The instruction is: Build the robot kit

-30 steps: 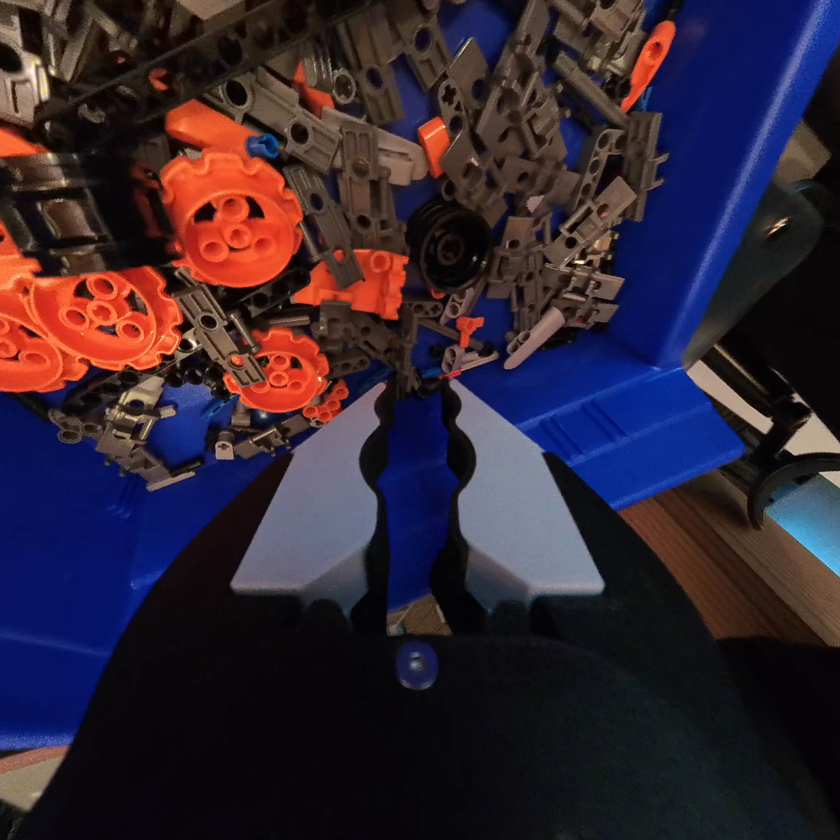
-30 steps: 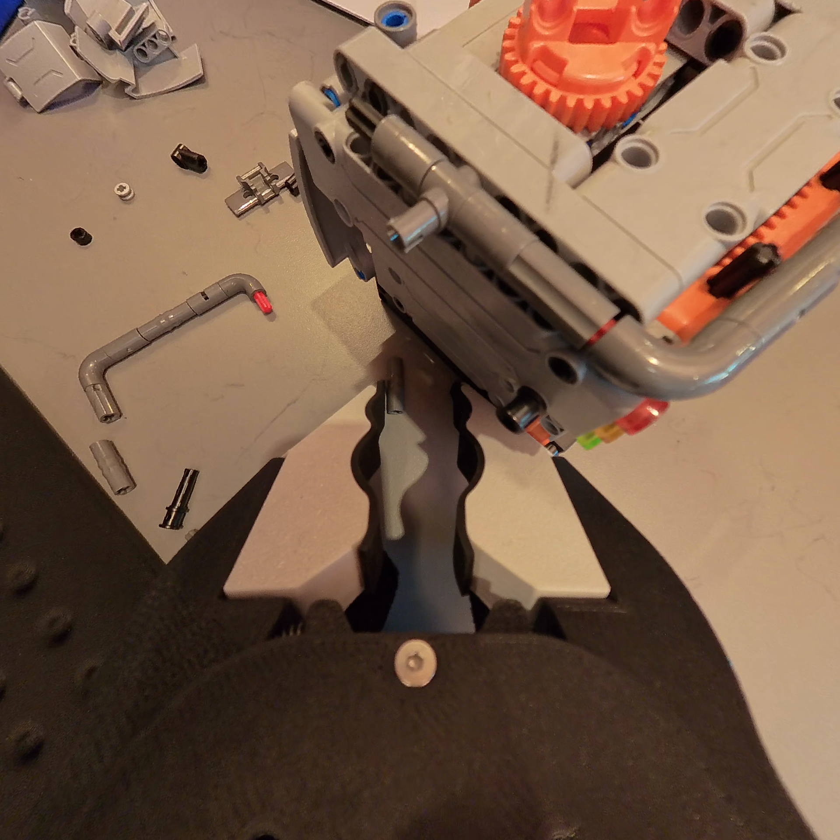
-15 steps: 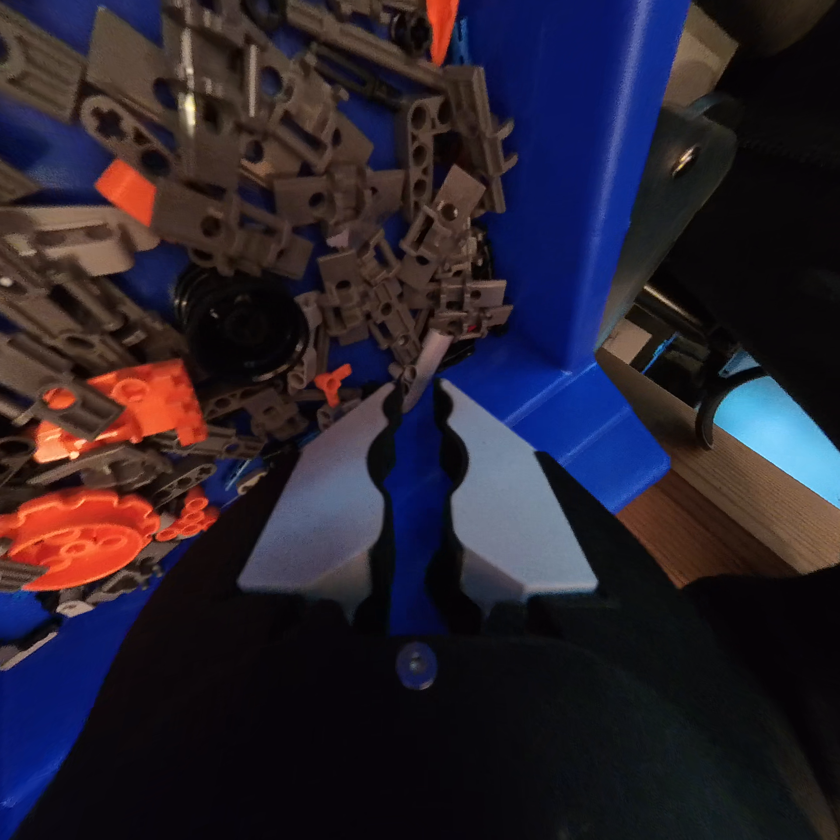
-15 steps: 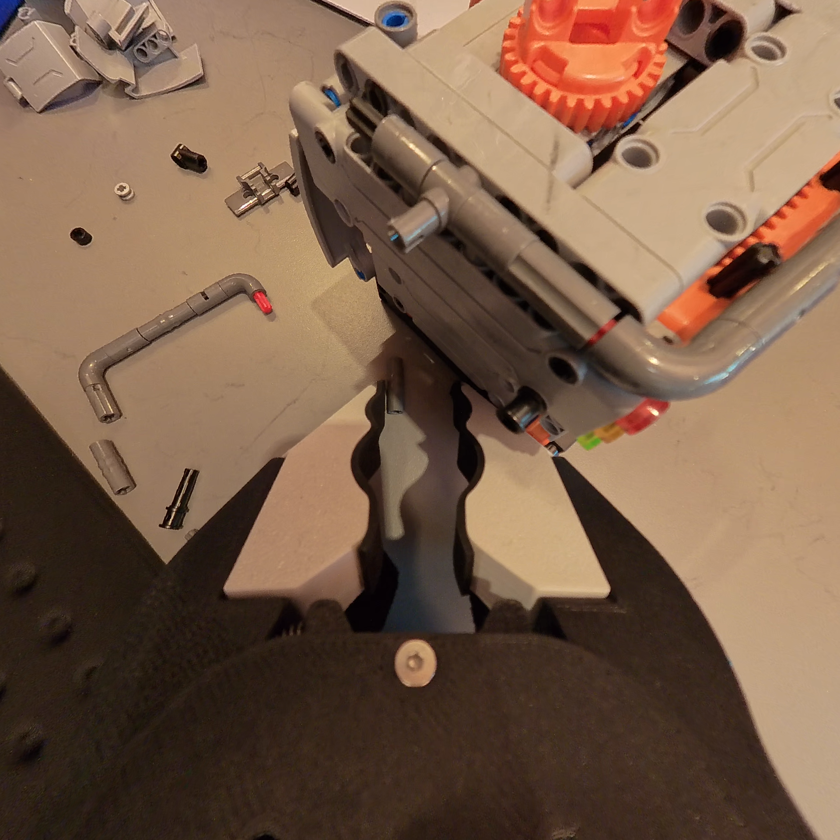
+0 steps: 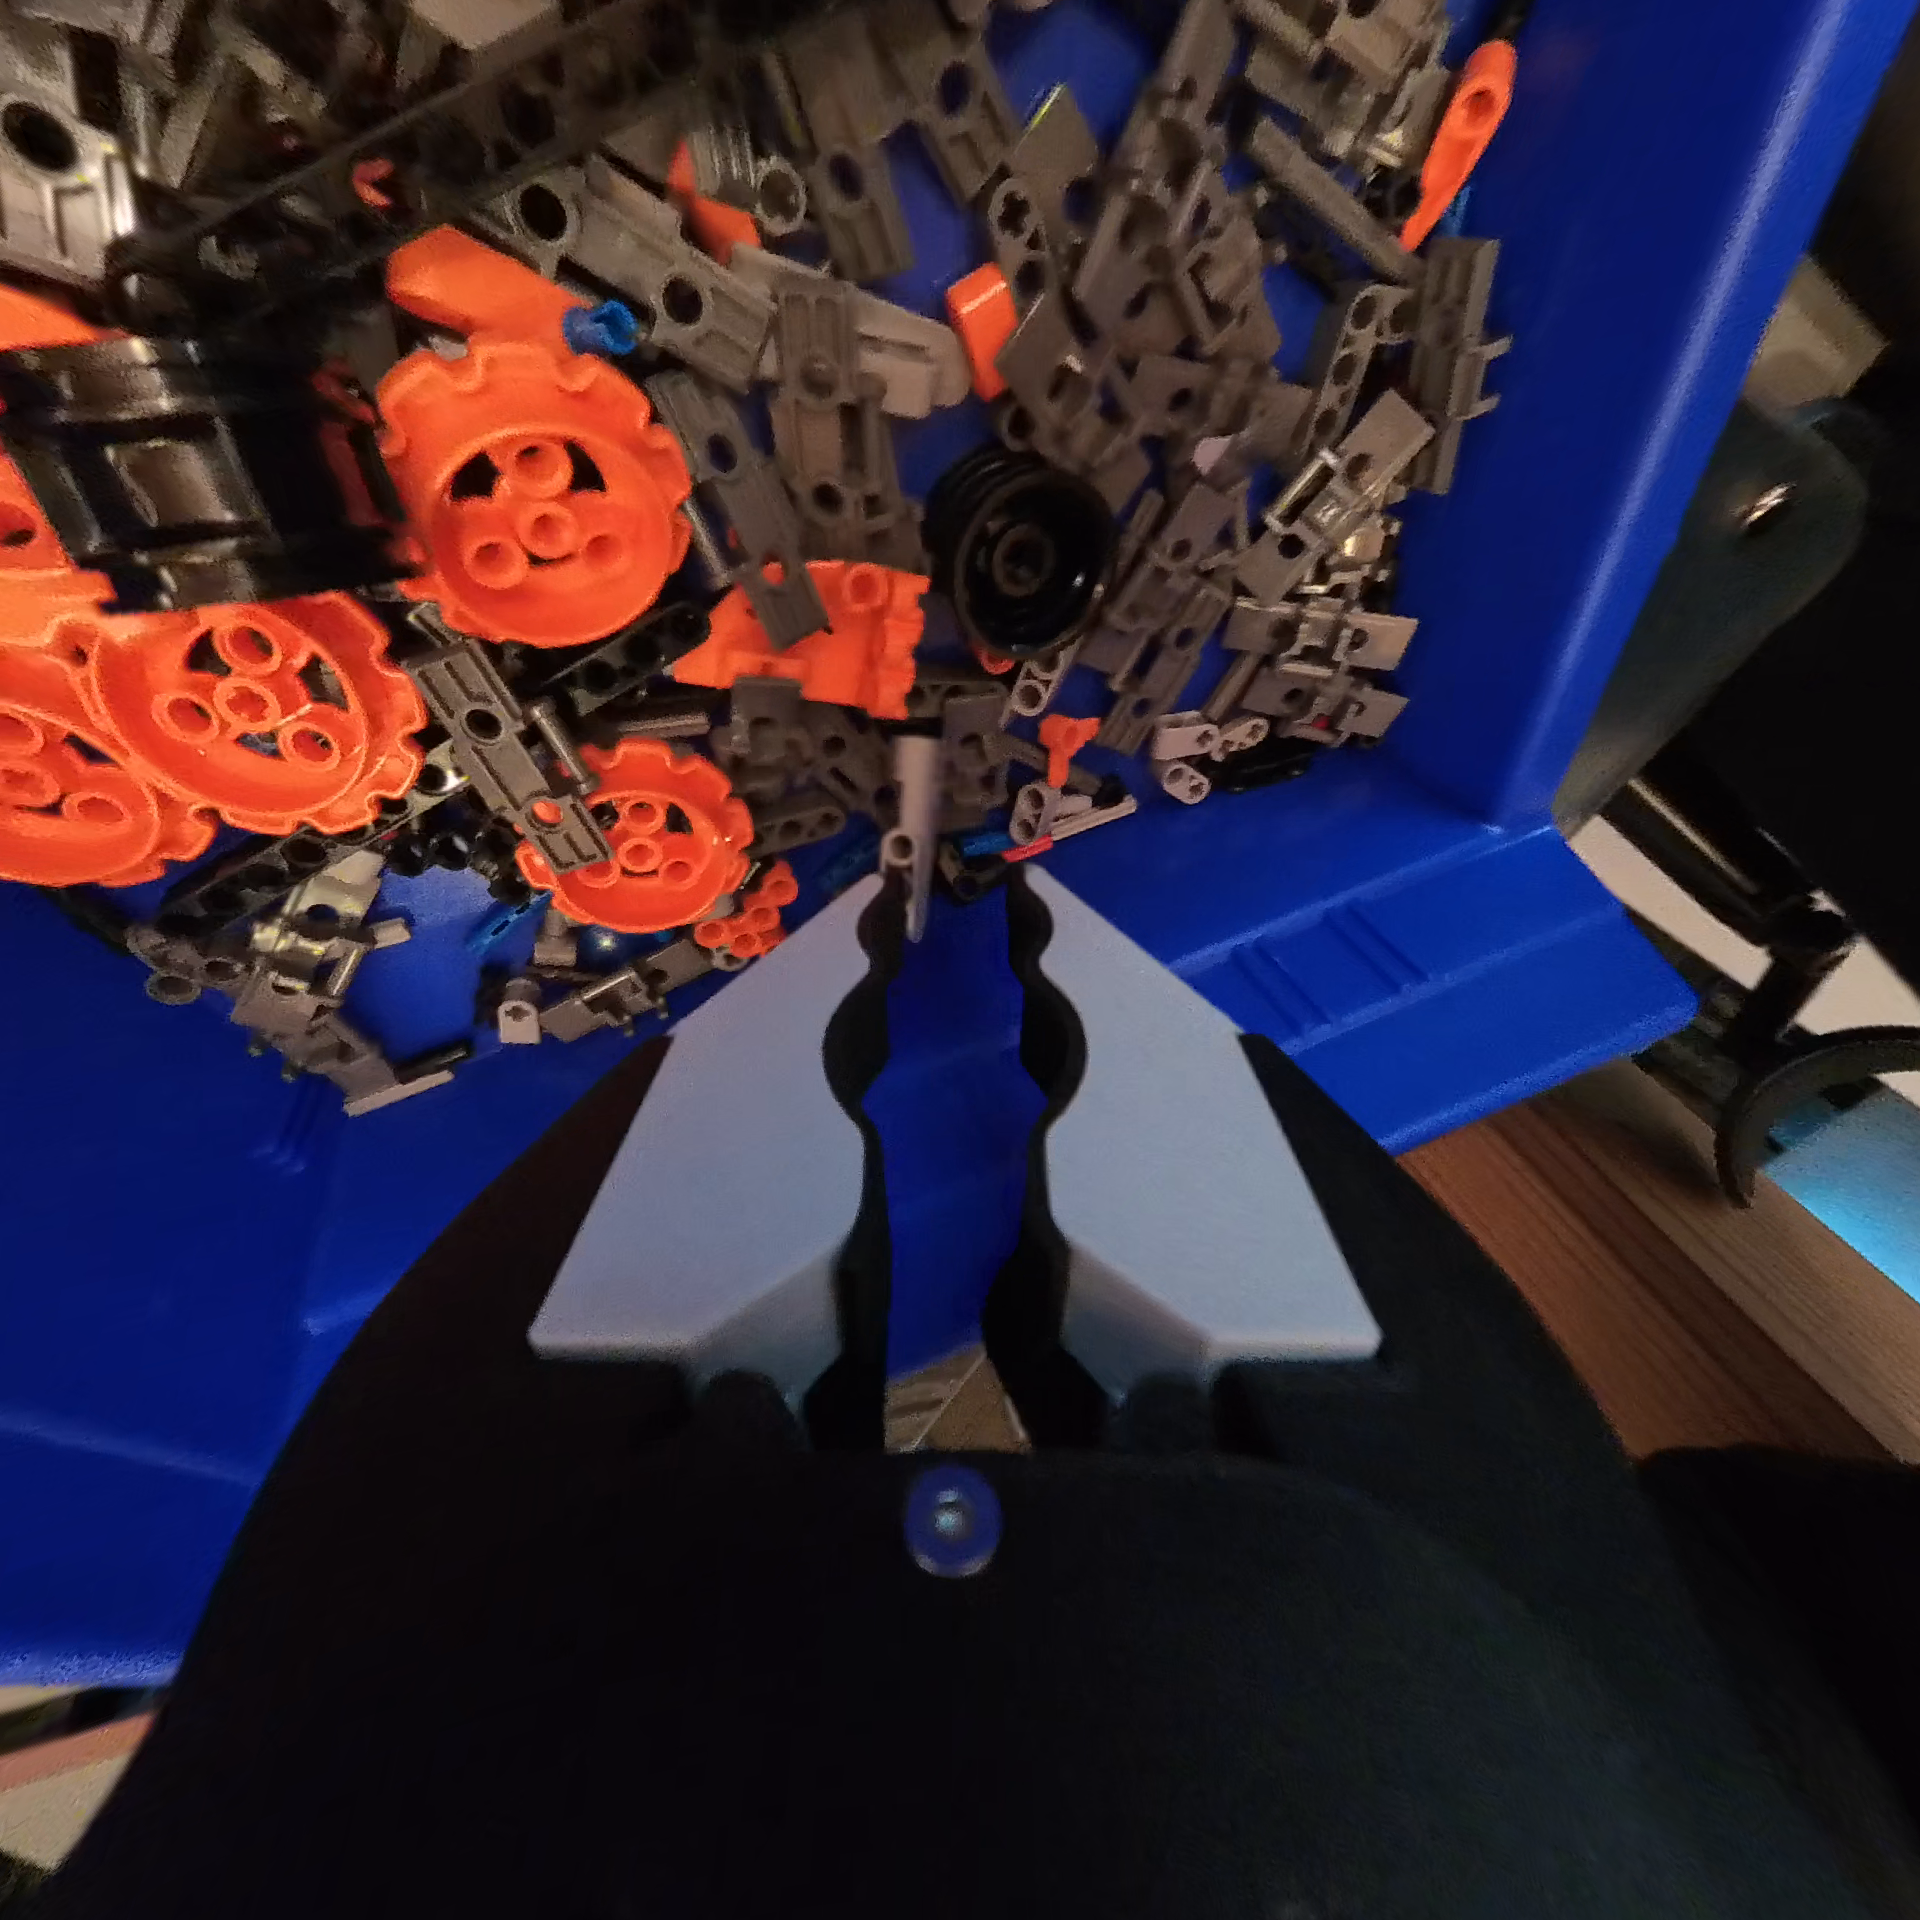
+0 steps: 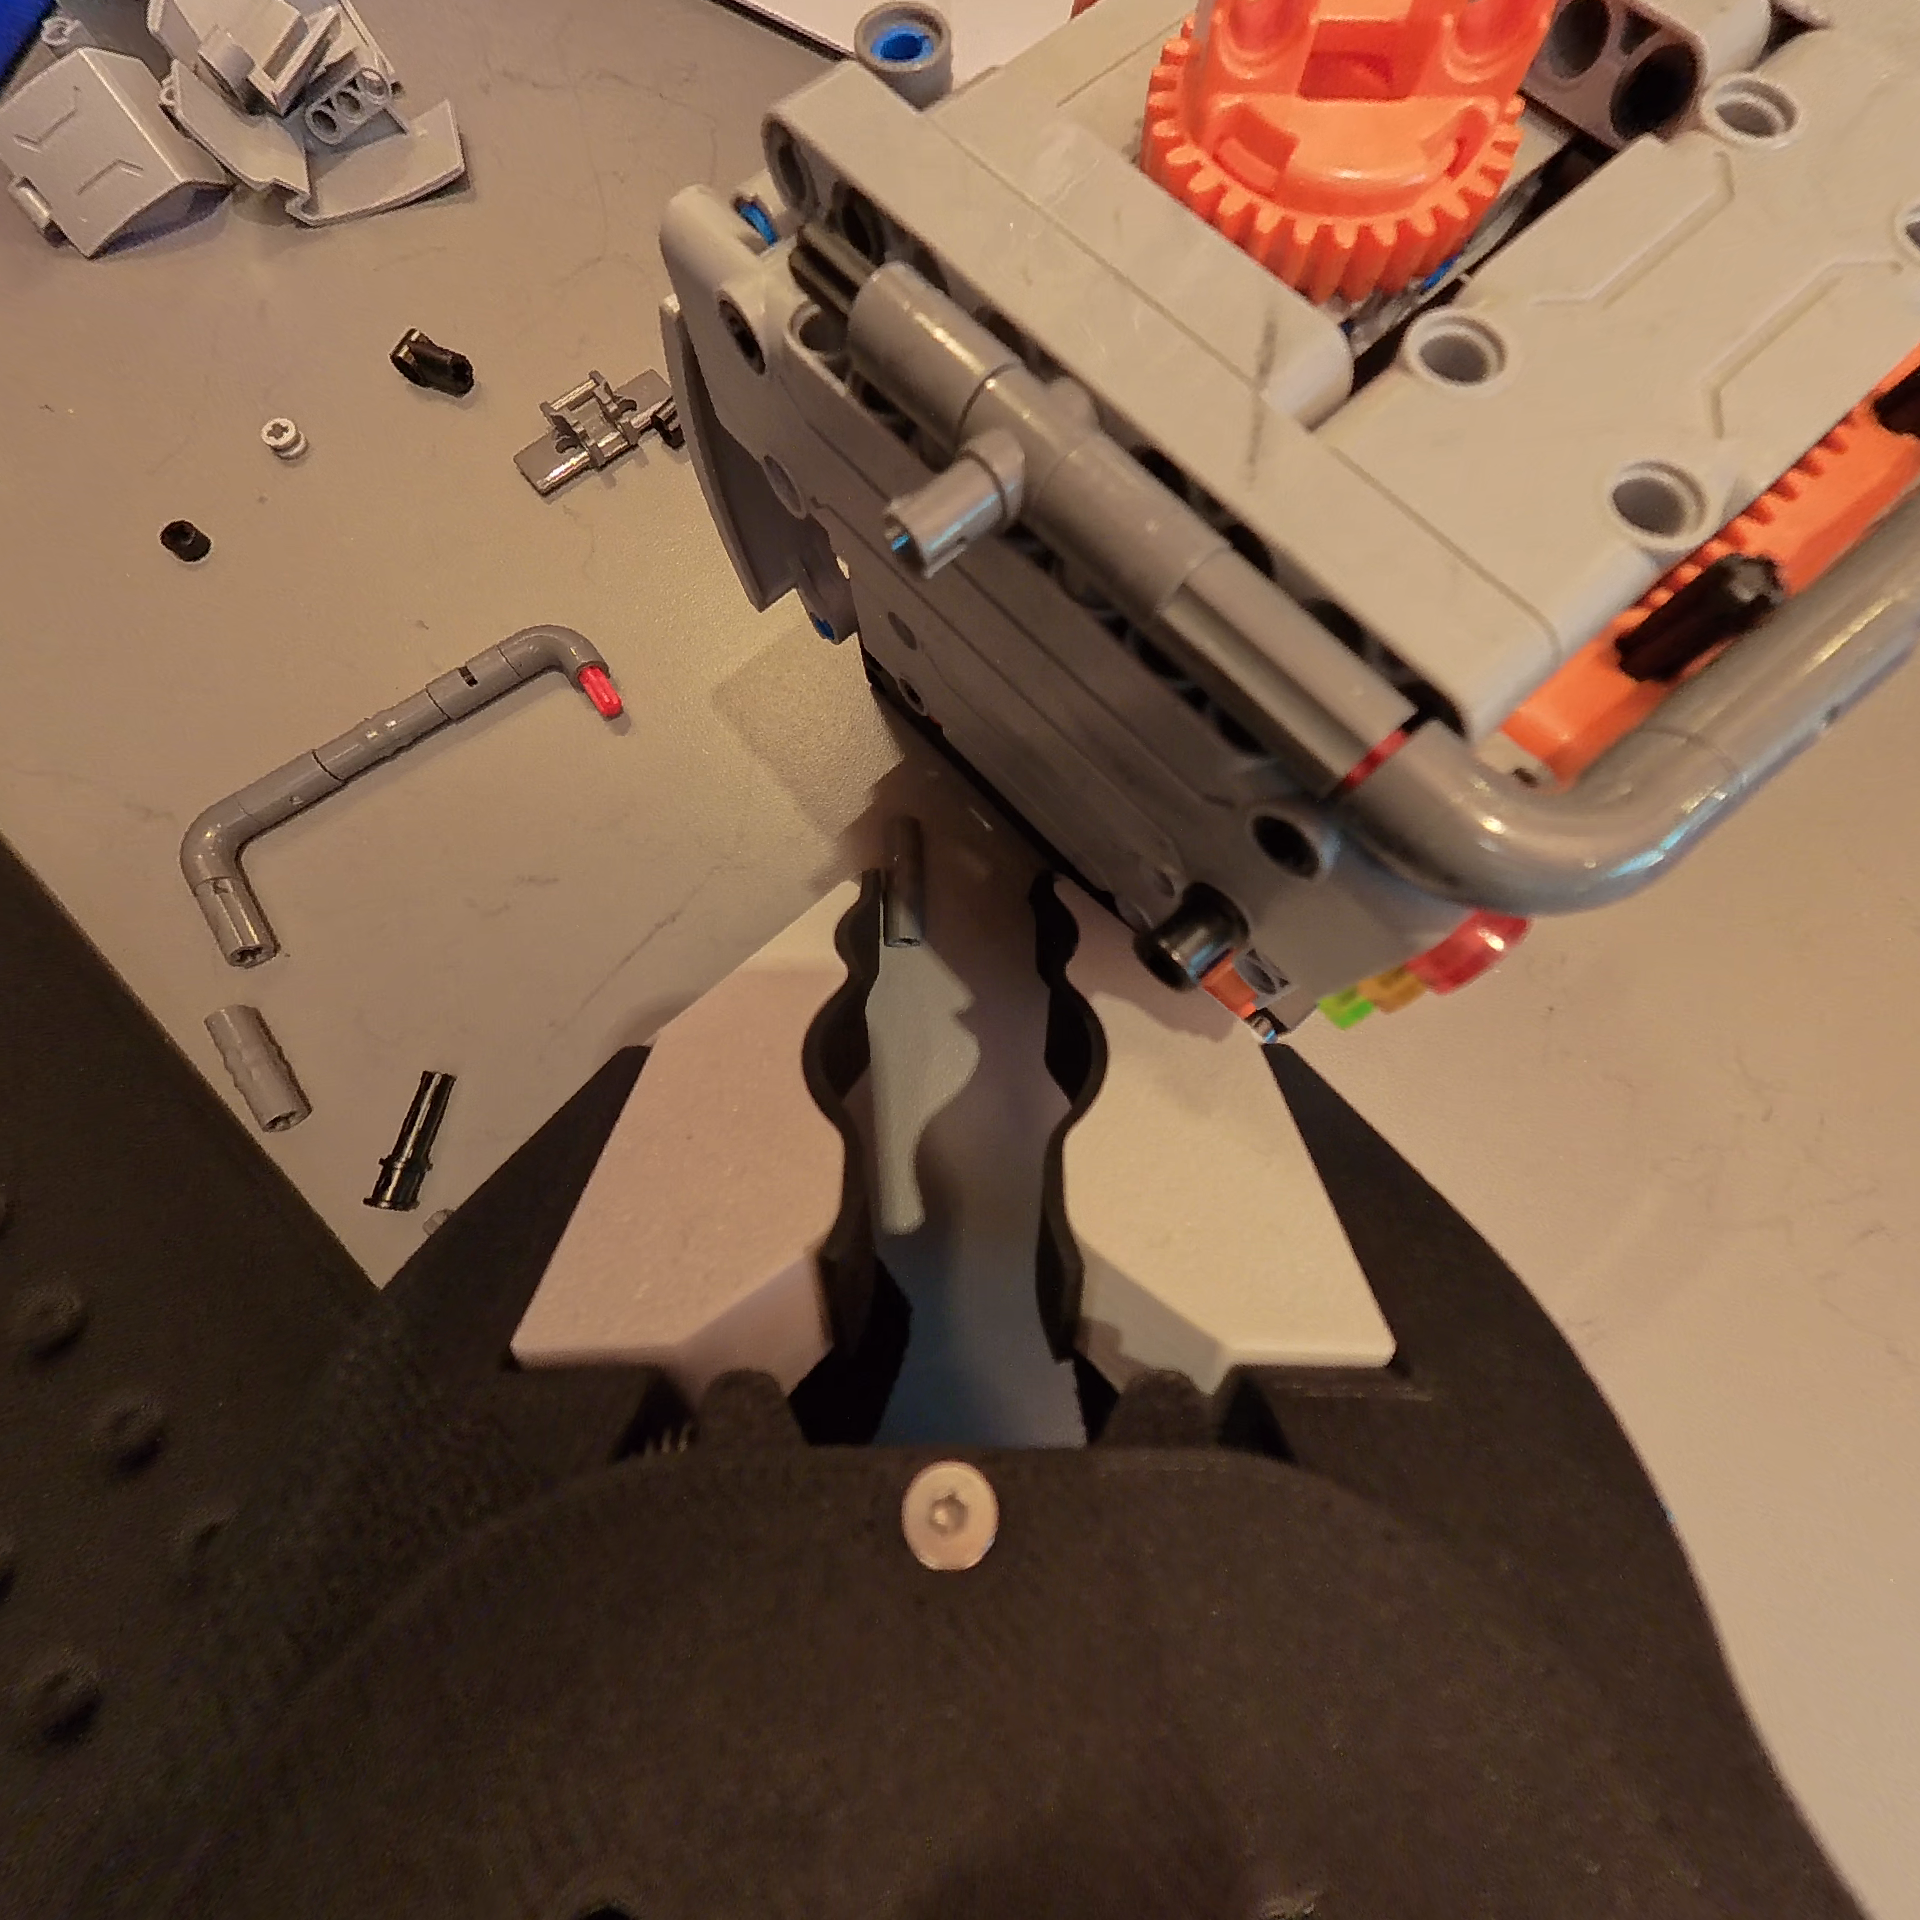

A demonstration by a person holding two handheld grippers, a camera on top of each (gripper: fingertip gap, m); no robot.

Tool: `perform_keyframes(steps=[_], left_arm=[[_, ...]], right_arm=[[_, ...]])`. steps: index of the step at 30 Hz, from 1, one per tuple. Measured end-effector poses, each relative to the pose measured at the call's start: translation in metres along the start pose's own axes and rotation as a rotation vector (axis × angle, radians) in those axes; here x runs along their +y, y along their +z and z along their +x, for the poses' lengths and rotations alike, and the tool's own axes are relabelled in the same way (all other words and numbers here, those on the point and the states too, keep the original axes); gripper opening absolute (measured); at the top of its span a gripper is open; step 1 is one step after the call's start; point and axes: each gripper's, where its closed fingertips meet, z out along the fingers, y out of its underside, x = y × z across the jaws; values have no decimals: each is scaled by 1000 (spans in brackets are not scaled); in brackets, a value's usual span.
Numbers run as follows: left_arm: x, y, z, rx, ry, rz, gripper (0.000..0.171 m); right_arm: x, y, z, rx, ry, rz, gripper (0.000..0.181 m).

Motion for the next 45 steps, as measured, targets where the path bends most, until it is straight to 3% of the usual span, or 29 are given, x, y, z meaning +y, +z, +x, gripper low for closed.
perform_keyframes(steps=[3, 7, 11, 16, 19, 31, 40, 45], left_arm=[[0, -2, 2, -1, -5, 15, 25], [-5, 4, 29, 72, 68, 2, 26], [-13, 22, 63, 169, 194, -50, 27], [-20, 46, 80, 222, 224, -106, 35], [-19, 53, 82, 210, 210, -138, 31], [-32, 46, 62, 178, 71, -58, 24], [-22, 28, 29, 78, 14, -45, 30], [-28, 15, 42, 120, 66, 6, 41]], right_arm=[[0, 0, 0, 0, 0, 0, 28], [0, 0, 0, 0, 1, 0, 27], [0, 0, 0, 0, 2, 0, 27], [0, 0, 0, 0, 1, 0, 27], [0, 0, 0, 0, 1, 0, 27], [0, 0, 0, 1, 1, 0, 27], [0, 0, 0, 1, 1, 0, 27], [0, 0, 1, 1, 0, 0, 27]])
